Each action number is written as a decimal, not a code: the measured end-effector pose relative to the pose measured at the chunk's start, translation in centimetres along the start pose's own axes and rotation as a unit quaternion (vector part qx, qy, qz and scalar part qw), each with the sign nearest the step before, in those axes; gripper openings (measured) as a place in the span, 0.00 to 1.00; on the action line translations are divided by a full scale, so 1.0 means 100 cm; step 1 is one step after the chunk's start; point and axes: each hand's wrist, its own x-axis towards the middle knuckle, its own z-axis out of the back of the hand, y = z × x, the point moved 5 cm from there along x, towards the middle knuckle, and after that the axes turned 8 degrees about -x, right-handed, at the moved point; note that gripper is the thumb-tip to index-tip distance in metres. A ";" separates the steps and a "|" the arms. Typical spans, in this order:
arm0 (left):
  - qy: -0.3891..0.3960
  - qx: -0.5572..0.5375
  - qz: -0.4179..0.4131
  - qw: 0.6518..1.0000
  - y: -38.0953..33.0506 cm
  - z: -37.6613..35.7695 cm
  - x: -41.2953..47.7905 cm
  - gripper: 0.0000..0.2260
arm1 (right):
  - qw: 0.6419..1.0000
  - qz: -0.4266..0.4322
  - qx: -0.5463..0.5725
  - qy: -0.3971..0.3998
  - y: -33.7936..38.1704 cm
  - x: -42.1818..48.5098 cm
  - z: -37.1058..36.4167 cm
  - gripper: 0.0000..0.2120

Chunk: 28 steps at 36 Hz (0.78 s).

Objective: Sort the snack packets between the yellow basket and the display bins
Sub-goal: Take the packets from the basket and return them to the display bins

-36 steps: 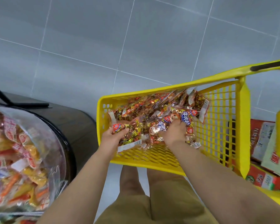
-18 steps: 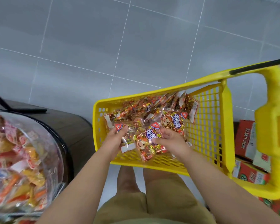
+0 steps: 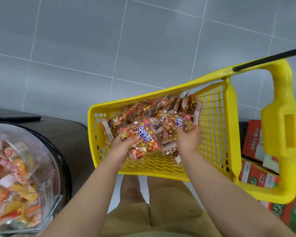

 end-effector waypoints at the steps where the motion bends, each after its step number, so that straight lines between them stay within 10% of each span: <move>1: -0.011 -0.001 0.003 1.000 0.002 0.002 0.002 0.20 | 0.998 -0.024 -0.049 -0.009 -0.006 0.008 0.001 0.33; 19: -0.073 0.030 -0.015 0.997 -0.021 0.024 -0.035 0.21 | 0.988 0.048 -0.038 0.139 -0.013 -0.005 0.021 0.30; 28: 0.003 0.016 -0.066 0.998 -0.051 0.033 -0.098 0.19 | 0.925 0.086 0.119 0.351 0.031 -0.091 0.039 0.37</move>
